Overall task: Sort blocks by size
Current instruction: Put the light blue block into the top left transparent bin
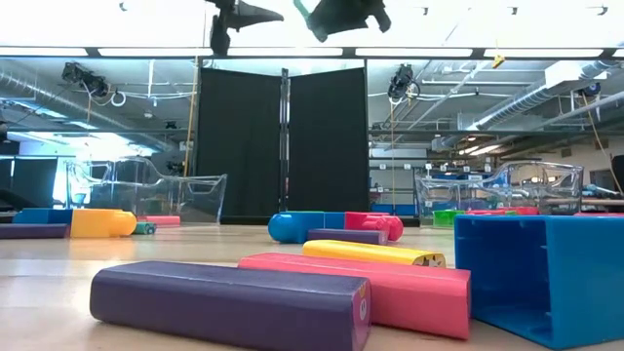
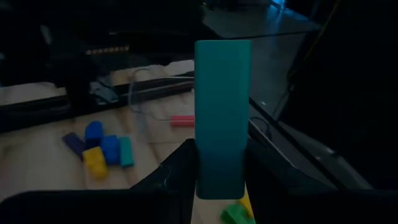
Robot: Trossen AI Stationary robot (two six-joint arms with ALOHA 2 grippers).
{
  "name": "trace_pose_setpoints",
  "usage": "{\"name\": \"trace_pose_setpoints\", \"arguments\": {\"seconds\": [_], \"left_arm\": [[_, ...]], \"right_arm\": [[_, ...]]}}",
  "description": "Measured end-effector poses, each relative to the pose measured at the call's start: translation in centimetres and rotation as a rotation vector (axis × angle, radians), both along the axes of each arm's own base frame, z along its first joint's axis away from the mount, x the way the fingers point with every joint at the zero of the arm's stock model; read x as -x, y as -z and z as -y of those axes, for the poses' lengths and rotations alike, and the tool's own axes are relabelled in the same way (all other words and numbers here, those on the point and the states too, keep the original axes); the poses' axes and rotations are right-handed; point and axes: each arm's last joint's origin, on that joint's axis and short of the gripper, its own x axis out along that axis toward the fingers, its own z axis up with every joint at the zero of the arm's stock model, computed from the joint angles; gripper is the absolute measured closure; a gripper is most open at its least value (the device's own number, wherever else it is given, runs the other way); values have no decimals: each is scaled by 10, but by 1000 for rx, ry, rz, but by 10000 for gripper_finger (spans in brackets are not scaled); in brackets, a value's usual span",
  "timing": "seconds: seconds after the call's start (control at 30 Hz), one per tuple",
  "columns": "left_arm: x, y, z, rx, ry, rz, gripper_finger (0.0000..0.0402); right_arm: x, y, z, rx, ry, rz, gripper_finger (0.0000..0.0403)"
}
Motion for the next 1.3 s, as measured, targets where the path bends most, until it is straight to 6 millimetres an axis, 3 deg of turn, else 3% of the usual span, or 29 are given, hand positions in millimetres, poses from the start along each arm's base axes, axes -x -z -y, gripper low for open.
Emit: {"name": "trace_pose_setpoints", "arguments": {"seconds": [0.33,0.77,1.13,1.3], "left_arm": [[1,-1,-19,57,26,41,224],[6,0,-46,58,12,36,224],[-12,12,-54,70,16,54,225],[-11,10,-58,64,3,76,256]], "right_arm": [[-31,-15,22,-2,56,-23,286],[-32,-18,36,-33,49,16,286],[-33,-11,43,-42,53,-16,285],[-33,-11,43,-41,57,-22,285]]}}
